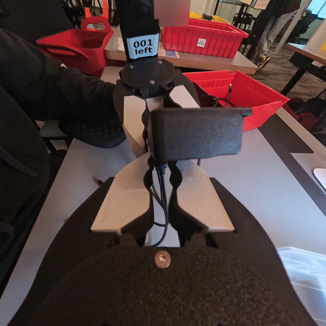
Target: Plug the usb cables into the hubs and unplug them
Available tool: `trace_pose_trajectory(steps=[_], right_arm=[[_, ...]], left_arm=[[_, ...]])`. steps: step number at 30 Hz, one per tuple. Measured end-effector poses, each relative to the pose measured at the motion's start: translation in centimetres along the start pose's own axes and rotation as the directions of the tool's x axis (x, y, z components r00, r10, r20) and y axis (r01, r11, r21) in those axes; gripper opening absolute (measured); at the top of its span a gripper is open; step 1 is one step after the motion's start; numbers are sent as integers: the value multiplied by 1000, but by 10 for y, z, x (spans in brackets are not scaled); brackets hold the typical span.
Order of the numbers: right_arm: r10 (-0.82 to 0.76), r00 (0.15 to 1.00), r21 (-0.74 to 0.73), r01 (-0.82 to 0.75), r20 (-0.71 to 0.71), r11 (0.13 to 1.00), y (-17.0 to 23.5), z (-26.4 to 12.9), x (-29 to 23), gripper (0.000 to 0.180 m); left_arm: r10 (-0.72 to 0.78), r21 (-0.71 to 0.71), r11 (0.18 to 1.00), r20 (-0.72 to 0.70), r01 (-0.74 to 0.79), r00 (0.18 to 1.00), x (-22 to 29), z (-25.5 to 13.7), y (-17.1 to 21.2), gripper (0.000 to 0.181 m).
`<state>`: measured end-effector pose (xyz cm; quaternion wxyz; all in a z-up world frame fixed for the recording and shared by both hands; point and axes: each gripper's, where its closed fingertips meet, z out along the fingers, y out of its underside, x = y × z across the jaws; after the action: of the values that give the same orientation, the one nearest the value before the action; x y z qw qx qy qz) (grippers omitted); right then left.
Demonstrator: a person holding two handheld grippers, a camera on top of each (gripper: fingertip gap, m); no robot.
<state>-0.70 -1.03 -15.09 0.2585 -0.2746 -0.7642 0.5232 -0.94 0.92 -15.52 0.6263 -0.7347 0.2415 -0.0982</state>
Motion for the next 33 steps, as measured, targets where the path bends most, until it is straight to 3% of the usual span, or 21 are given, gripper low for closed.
trace_pose_trajectory(steps=[6, 13, 15, 17, 23, 27, 30, 32, 33], right_arm=[[29, 999, 136, -35, 45, 990, -7, 1, -3, 16], [5, 998, 99, -11, 62, 995, -4, -3, -3, 16], [-11, 1000, -75, 9, -23, 997, 42, -3, 15, 15], [147, 985, 100, -155, 87, 983, 27, -11, 5, 15], [-117, 967, 75, 137, -225, 988, -56, -63, 52, 15], [-209, 795, -25, 238, -569, 971, -79, -123, 120, 16], [-261, 588, -109, 281, -766, 953, -78, -163, 161, 16], [-290, 549, -196, 225, -784, 954, -53, -168, 178, 16], [-287, 575, -230, 171, -766, 958, -35, -163, 184, 16]], left_arm=[[-61, 53, 997, -54, 64, 997, 3, -4, -6, 60], [-62, 96, 993, -72, 69, 995, 5, -3, -14, 60], [-186, 344, 914, -124, 218, 975, -11, -40, -59, 60], [-111, 399, 909, -44, 120, 993, -24, -74, -81, 60], [-169, 413, 898, 1, 154, 986, -37, -92, -74, 60], [-227, 409, 887, -21, 216, 974, -44, -86, -59, 60], [-262, 399, 880, -45, 258, 964, -46, -79, -49, 59], [-277, 394, 877, -50, 274, 960, -47, -76, -45, 59], [-281, 395, 876, -51, 278, 958, -47, -75, -44, 60]])
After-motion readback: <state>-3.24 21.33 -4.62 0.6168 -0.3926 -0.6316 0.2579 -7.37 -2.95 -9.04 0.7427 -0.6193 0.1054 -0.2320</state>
